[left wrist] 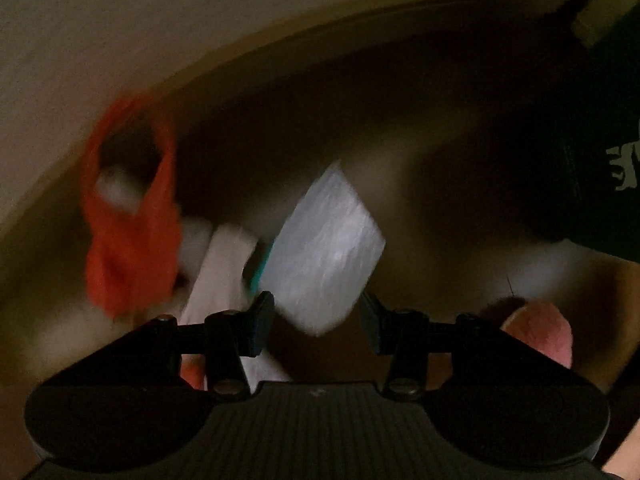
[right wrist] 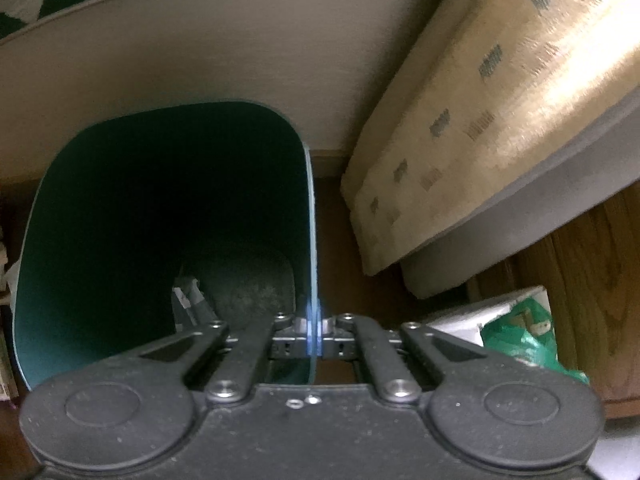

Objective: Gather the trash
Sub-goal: 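Grasp the clear bubble-wrap sheet from the floor with the left tool, then carry the bubble-wrap sheet into the green bin and open the left tool, then grasp the red plastic bag from the floor with the left tool, then carry the red plastic bag over the green bin and open the left tool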

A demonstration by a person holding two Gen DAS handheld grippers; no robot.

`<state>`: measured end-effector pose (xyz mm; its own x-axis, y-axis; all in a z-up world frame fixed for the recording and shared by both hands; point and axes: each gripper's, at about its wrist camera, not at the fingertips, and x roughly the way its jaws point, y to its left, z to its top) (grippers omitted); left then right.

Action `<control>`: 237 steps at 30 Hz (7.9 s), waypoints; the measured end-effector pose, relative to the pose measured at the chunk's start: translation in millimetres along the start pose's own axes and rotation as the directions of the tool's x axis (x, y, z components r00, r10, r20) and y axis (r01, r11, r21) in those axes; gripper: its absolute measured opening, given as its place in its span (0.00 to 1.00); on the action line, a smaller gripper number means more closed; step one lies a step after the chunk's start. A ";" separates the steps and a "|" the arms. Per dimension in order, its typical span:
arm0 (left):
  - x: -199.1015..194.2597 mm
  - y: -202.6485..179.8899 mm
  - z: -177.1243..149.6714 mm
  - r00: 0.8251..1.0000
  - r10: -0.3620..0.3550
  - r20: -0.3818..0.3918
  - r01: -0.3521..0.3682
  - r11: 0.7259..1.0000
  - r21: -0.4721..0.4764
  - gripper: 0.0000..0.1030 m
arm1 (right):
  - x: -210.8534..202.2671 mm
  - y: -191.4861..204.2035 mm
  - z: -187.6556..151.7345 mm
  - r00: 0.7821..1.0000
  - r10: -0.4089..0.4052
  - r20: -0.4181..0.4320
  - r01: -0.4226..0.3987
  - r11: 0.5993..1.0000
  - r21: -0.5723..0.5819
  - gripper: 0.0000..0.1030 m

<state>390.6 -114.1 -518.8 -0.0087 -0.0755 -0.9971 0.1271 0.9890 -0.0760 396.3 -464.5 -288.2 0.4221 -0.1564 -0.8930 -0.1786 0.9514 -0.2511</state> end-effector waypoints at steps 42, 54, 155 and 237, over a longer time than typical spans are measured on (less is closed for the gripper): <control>-8.1 1.4 6.8 0.999 0.038 -0.002 -0.038 0.999 0.001 0.04 | 5.9 -3.0 -8.1 0.999 0.050 0.010 -0.051 0.997 0.064 0.02; -196.1 -39.3 15.7 0.941 -0.110 0.321 0.101 0.994 0.045 0.04 | -18.2 37.3 6.9 0.984 0.114 0.138 -0.113 0.994 -0.012 0.05; 115.4 160.7 -1.7 0.992 0.095 -0.079 -0.120 0.894 -0.433 0.79 | 55.2 74.7 -2.8 0.940 0.224 -0.259 -0.231 0.973 0.004 0.09; -103.9 -127.0 97.6 0.987 -0.109 0.115 0.102 0.992 0.070 0.68 | 28.2 77.5 63.5 0.963 0.210 0.168 -0.162 0.952 -0.260 0.02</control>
<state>472.1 -244.3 -405.4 0.0919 -0.1975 -0.9760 0.1942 0.9649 -0.1770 450.7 -378.3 -309.2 0.5183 0.0936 -0.8500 -0.4694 0.8620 -0.1913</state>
